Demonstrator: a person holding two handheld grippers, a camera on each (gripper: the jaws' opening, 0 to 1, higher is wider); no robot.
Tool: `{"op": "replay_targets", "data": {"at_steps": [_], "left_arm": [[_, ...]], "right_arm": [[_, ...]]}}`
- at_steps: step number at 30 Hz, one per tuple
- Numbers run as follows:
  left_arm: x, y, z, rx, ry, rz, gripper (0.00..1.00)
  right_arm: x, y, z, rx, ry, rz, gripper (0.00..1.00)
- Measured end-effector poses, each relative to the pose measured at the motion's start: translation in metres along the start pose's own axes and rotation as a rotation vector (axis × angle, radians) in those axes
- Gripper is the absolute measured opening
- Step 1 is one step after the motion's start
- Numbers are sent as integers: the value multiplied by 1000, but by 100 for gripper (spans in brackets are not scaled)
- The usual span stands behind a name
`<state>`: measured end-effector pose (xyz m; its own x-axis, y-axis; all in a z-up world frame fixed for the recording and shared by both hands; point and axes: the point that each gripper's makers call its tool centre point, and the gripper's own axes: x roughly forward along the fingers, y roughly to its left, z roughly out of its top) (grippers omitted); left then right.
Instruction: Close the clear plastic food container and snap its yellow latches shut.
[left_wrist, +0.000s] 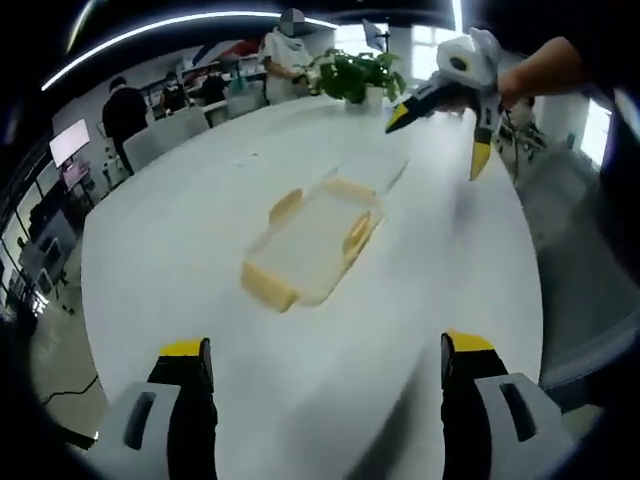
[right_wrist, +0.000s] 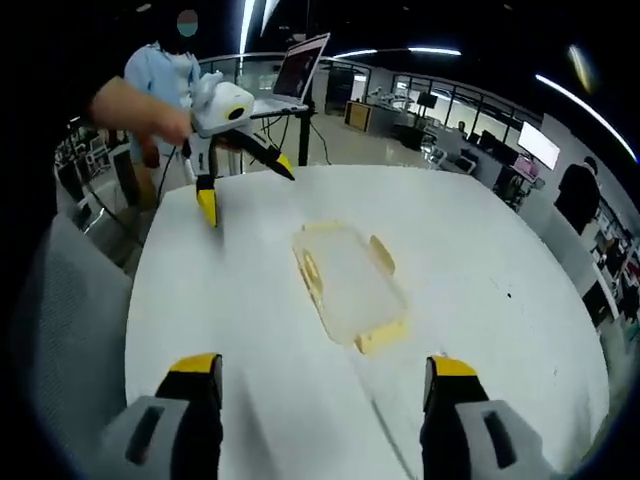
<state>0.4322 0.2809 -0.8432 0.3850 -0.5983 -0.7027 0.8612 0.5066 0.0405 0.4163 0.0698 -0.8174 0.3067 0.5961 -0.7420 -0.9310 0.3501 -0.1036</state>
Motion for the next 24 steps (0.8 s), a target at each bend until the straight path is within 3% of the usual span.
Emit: {"op": "replay_targets", "data": {"at_steps": [3, 24], "left_arm": [[5, 2, 1, 28, 12, -18, 98], [31, 23, -1, 263, 118, -165, 88]], "right_arm": [[6, -3, 2, -41, 13, 16, 80], [42, -32, 6, -185, 96, 94, 77]]}}
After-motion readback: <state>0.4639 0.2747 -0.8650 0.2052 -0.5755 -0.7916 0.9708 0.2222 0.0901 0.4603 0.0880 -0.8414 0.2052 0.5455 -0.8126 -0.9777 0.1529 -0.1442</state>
